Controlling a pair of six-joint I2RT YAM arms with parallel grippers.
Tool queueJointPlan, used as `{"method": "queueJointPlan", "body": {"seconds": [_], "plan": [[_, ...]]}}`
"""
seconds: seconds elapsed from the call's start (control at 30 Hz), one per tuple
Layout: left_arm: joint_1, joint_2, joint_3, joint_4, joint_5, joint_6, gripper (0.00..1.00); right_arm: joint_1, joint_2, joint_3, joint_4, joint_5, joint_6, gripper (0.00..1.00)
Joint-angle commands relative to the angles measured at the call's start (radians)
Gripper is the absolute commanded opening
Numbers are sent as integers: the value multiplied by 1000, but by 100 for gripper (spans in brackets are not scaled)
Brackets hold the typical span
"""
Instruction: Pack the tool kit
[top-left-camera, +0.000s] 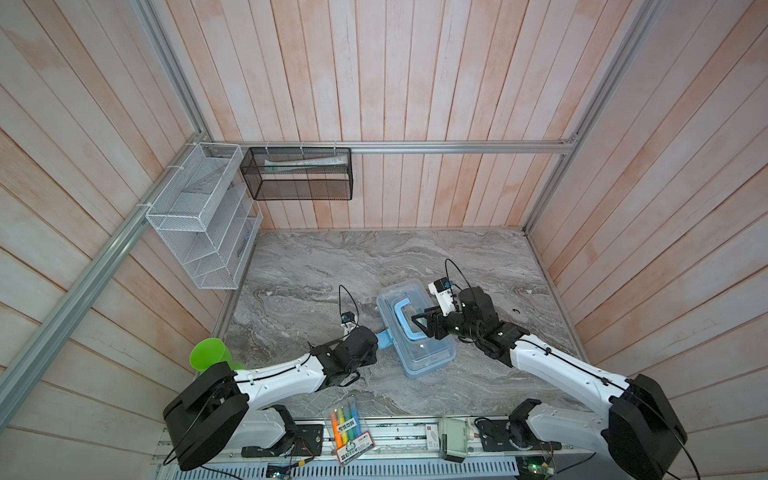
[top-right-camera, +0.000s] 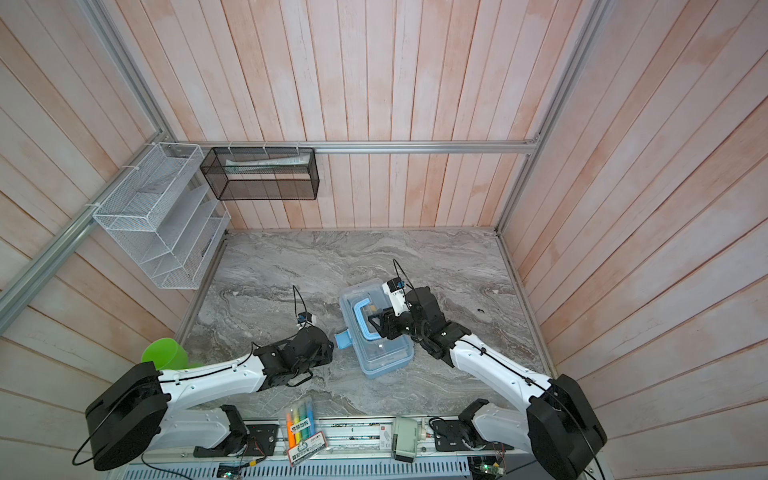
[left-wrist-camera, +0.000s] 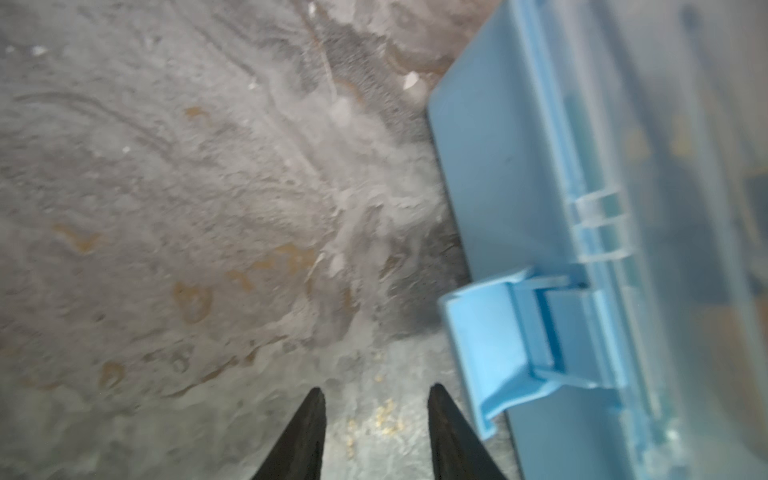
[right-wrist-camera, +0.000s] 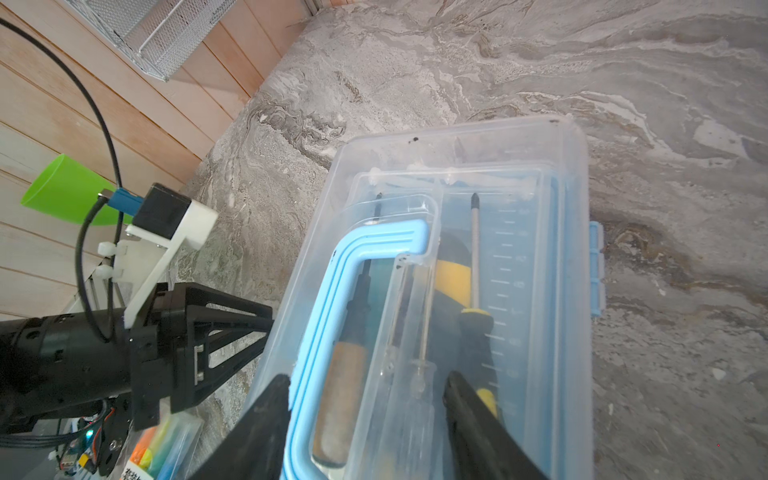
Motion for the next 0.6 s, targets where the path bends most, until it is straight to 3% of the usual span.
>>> {"method": "queueJointPlan", "body": {"seconds": [0.0, 0.27, 0.37, 0.43, 0.57], "plan": [[2, -23, -28, -56, -36, -28, 43, -2, 33, -28, -120, 6, -7, 61], [-56, -59, -18, -38, -152, -4, 46, -3, 29, -10, -148, 10, -12, 61], [-129, -104, -20, 43, -170, 82, 52, -3, 23, -11, -150, 16, -11, 61], [-152, -101, -15, 80, -165, 128, 63, -2, 25, -11, -146, 19, -9, 61], [-155, -30, 13, 40, -174, 125, 73, -3, 34, -4, -144, 11, -11, 61]]}}
